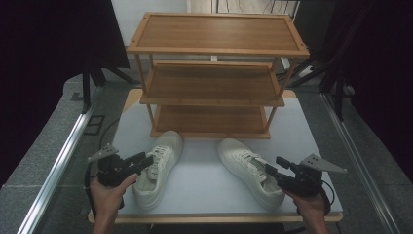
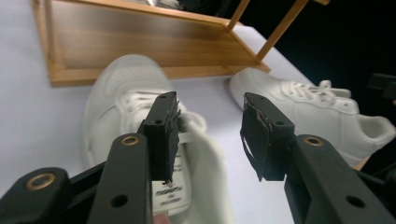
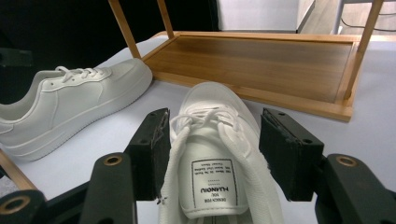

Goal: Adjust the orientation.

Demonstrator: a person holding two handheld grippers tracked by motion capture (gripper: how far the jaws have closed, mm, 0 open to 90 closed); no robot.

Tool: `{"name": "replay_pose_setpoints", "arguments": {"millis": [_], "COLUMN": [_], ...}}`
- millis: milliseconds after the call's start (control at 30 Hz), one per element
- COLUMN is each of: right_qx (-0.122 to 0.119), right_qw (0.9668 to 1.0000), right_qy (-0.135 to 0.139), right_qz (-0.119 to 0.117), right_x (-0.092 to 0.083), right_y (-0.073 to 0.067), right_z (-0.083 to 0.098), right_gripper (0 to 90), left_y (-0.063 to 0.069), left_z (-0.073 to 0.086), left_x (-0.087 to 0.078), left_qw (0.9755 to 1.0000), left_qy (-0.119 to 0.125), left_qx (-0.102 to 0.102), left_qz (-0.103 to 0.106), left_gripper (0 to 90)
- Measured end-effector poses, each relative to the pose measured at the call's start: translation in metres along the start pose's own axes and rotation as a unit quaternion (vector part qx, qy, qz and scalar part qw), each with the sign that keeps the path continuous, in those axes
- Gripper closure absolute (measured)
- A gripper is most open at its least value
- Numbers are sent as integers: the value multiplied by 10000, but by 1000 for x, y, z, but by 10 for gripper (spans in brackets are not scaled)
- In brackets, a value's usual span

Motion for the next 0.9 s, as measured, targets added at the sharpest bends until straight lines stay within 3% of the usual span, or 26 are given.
{"name": "replay_pose_setpoints", "arguments": {"millis": [67, 200, 267, 300, 333, 467, 500, 600, 733, 800, 900], "right_qx": [42, 81, 91, 86, 86, 112, 120, 141, 149, 157, 179], "right_qw": [10000, 10000, 10000, 10000, 10000, 9999, 9999, 9999, 9999, 9999, 9998], "right_qy": [-11, -4, -2, 11, 11, 27, 30, 32, 43, 59, 55], "right_qz": [26, 38, 21, 14, 14, 15, 12, 12, 4, 1, -3], "right_x": [0, 0, 0, -1, -1, -3, -4, -4, -4, -4, -5], "right_y": [1, 3, 3, 2, 2, 3, 3, 4, 5, 5, 6], "right_z": [1, 2, 2, 2, 2, 3, 3, 3, 3, 3, 3], "right_gripper": [436, 436, 436, 437, 437, 438, 438, 438, 438, 438, 439], "left_y": [5, 33, 45, 53, 53, 60, 62, 62, 55, 49, 41], "left_z": [1, 5, 11, 18, 18, 31, 34, 38, 40, 40, 40], "left_x": [1, 13, 24, 35, 35, 49, 50, 49, 43, 37, 31], "left_qw": [10000, 9984, 9973, 9950, 9950, 9900, 9882, 9867, 9826, 9826, 9852], "left_qy": [-58, -334, -525, -782, -782, -1159, -1254, -1322, -1432, -1432, -1384], "left_qx": [11, 353, 477, 610, 610, 796, 855, 899, 1002, 941, 819], "left_qz": [60, 283, 206, 133, 133, -87, -190, -287, -632, -712, -595], "left_gripper": [598, 673, 716, 761, 776, 809, 811, 822, 842, 845, 840]}}
Point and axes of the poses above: each handheld gripper's, and its own axes: x roughly forward along the jaws, z roughly out of its underside, y roughly to its right, the point moved 3 cm from there along x, roughly forward along the jaws, and after that the axes turned 8 degrees about x, right-handed, at the moved point
